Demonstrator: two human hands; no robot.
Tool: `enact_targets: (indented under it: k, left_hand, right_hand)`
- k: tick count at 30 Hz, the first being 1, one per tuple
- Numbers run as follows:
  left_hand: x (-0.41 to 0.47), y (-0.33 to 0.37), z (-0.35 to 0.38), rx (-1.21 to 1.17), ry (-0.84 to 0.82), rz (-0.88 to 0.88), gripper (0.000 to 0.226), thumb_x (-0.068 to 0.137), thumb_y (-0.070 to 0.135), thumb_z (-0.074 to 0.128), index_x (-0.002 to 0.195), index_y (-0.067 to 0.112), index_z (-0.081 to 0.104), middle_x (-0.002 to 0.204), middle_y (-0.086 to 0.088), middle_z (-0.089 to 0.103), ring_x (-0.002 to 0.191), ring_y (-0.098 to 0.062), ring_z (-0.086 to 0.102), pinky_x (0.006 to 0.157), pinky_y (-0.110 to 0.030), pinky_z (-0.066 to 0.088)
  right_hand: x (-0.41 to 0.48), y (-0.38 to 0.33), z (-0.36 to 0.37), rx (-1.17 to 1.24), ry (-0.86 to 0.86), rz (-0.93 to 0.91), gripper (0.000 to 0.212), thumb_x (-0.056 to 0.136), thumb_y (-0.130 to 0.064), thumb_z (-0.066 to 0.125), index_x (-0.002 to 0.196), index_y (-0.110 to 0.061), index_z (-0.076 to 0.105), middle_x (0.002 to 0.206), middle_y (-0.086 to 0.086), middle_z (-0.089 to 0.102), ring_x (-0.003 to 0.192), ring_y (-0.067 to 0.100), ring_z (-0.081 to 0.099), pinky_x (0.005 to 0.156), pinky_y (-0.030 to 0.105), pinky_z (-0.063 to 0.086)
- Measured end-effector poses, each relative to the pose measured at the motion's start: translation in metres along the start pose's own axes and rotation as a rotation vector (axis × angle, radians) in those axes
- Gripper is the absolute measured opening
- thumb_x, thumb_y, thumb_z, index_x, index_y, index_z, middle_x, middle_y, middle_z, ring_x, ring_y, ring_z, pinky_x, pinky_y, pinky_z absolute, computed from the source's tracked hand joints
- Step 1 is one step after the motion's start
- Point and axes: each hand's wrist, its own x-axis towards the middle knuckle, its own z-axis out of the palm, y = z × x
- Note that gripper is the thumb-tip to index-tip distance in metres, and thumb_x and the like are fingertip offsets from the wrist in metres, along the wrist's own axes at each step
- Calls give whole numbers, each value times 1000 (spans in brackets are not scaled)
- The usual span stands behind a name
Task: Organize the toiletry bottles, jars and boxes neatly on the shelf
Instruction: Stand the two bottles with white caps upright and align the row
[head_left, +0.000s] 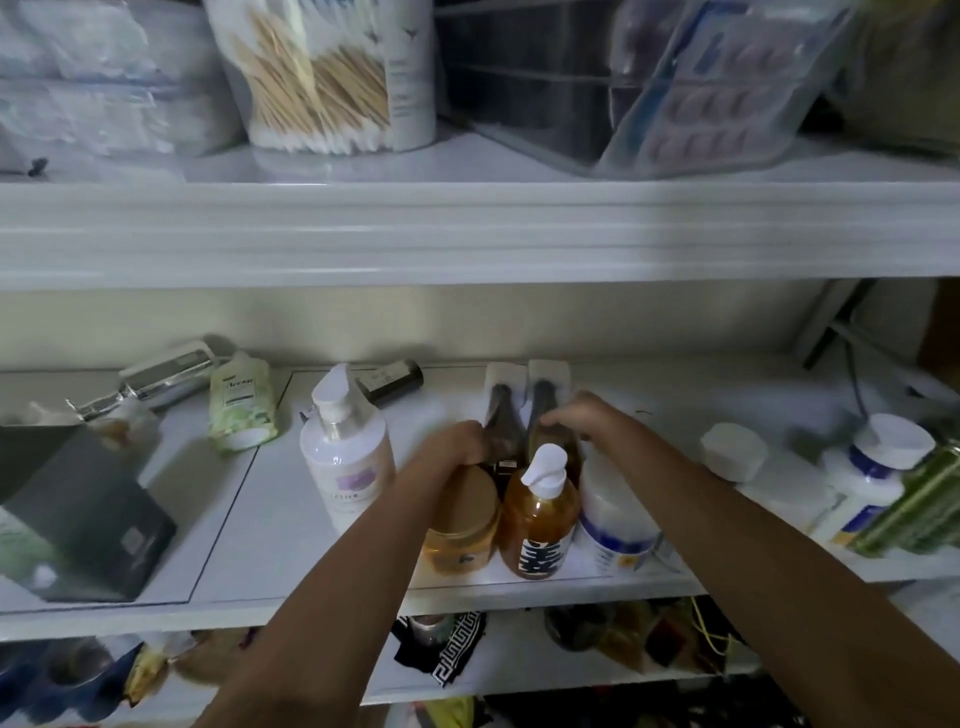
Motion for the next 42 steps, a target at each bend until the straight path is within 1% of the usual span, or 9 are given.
enact_targets:
  k: [3,10,20,24,27,30,33,37,42]
  left_hand:
    - [4,7,-1,18,-105,9,48,96,36,47,129,2,49,132,-18,51,118,-30,50,98,-35,37]
    - [12,22,-9,164,-200,76,57,95,44,46,132,1,45,131,-17,50,120,-31,49,99,-36,39]
    - [10,26,-9,-33,-206,84,55,93,30,56,137,0,41,137,-17,45,126,-30,43,101,-32,35]
    - [7,24,-8,-243,-200,10,63,93,28,56,142,1,30,148,-16,33,136,-30,30,107,-35,31]
    - [3,24,-10,-359,-234,-43,62,94,32,54,143,5,28,149,-14,30,139,-30,26,109,-36,30]
    - [1,23,-19,-495,-262,-75,32,92,36,54,103,5,54,105,-11,56,96,-25,57,78,-30,47]
    - [-1,22,-25,-601,-157,-75,34,88,44,58,79,12,55,78,-7,58,71,-18,55,66,-30,46]
    - [-13,26,-29,-835,-56,-36,33,80,44,67,91,14,56,79,-5,64,72,-16,60,74,-29,43]
    - [-35,36,-38,-995,-12,12,60,58,50,79,104,16,60,93,-8,67,77,-22,64,58,-25,44]
  right_hand:
    - [8,-2,5,-157,-113,29,47,92,-30,56,127,1,49,131,19,50,119,30,51,98,34,43]
    - [28,1,9,-294,-390,136,78,87,-55,53,141,-3,33,145,15,38,131,29,39,111,39,32]
    - [30,6,6,-148,-357,100,62,90,-38,58,137,-1,41,146,12,37,134,26,36,112,36,31]
    - [31,10,9,25,-326,93,53,89,-31,62,132,-3,47,141,11,41,132,25,37,106,32,34]
    - [32,11,5,211,-311,119,50,84,-27,68,125,-3,52,122,13,57,106,25,55,89,34,46]
    - [24,10,-4,445,-372,176,41,79,-25,72,110,-2,57,96,17,60,84,31,58,65,43,50]
    - [23,6,-13,641,-323,133,26,77,-25,74,87,-7,59,95,15,61,87,31,59,68,46,54]
    - [11,-1,-27,718,-270,40,38,67,-26,80,94,-10,59,105,14,63,101,31,60,92,44,50]
    - [-23,-9,-44,740,-149,-41,41,69,-33,80,99,-14,59,95,10,65,86,27,61,68,41,49]
